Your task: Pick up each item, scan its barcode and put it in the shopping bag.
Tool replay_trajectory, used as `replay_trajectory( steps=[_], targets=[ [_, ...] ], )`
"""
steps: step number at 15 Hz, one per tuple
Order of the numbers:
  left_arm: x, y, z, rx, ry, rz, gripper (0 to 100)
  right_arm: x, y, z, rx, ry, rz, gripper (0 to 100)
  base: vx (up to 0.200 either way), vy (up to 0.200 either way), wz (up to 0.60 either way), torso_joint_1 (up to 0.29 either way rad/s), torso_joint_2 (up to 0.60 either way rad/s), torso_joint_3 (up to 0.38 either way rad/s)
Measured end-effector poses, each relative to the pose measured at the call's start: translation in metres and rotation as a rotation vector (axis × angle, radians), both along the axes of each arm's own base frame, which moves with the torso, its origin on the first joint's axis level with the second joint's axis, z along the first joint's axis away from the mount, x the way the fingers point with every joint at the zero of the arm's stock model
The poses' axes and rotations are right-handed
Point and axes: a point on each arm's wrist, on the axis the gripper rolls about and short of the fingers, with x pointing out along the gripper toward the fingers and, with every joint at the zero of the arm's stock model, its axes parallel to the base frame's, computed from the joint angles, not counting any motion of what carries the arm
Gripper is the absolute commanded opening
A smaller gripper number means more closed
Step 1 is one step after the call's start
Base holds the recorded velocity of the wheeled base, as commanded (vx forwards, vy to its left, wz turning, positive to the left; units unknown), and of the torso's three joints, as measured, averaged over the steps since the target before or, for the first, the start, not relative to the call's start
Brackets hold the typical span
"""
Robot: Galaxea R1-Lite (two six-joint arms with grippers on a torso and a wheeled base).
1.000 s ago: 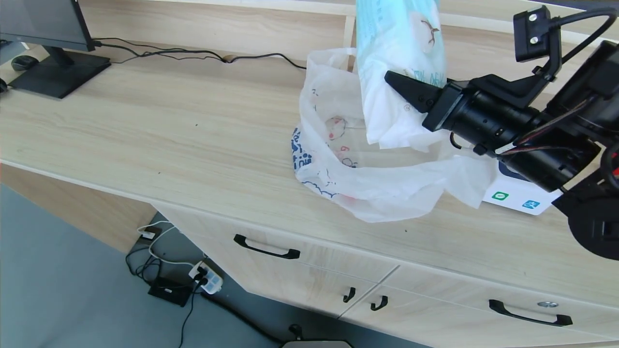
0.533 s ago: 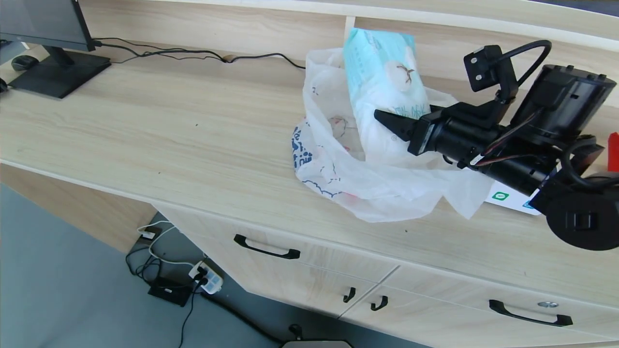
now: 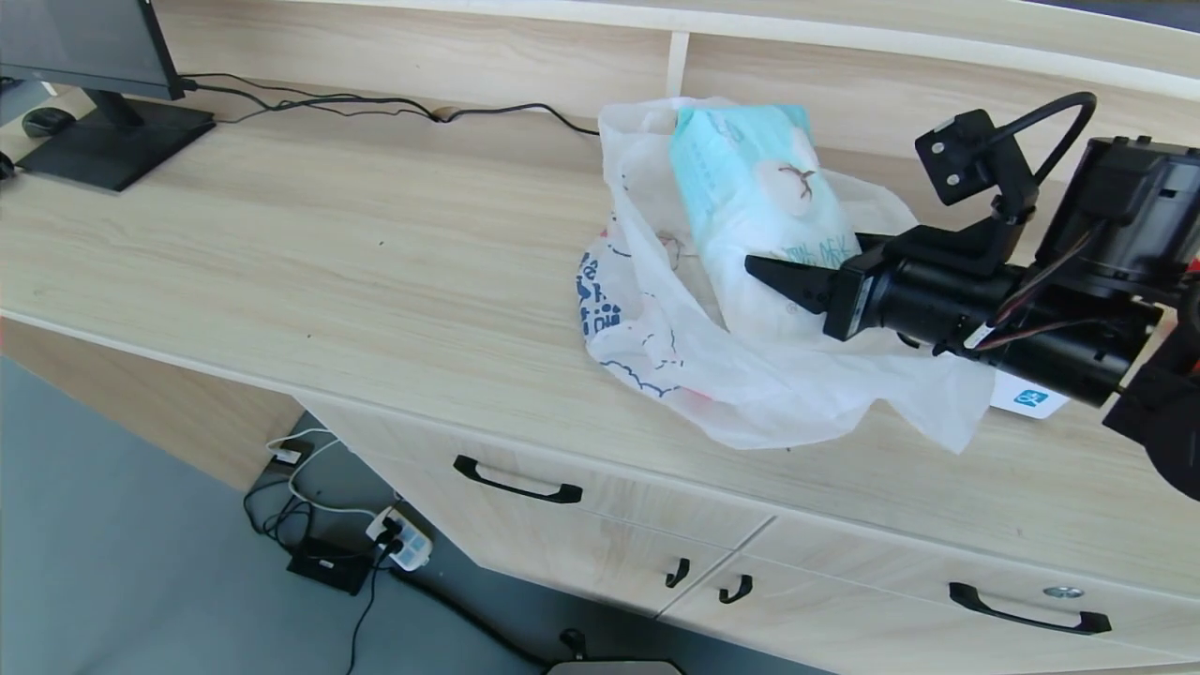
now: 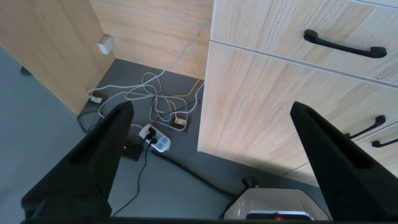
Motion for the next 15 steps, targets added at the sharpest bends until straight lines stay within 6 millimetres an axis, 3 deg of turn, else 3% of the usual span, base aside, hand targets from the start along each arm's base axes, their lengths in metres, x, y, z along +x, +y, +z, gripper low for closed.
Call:
replay_trajectory(
  steps=[3,8,9,15],
  targets=[
    [0.0,0.0,0.0,0.0,0.0,0.0,100,-0.0115,-0.0057,-0.0032,-0.014,0.019,0.002,0,0.0,0.0,0.0,0.0,0.0,0.0],
    [0.0,0.0,0.0,0.0,0.0,0.0,100,-0.0141,-0.0074,-0.0044,-0.014,0.029,0.001,0,0.0,0.0,0.0,0.0,0.0,0.0],
    [0.0,0.0,0.0,0.001,0.0,0.0,100,-0.0144,-0.0074,-0.0058,-0.012,0.037,0.0,100,0.0,0.0,0.0,0.0,0.0,0.0],
    [0.0,0.0,0.0,0.0,0.0,0.0,100,-0.0115,-0.0052,-0.0058,-0.001,0.04,0.002,100,0.0,0.0,0.0,0.0,0.0,0.0]
  ],
)
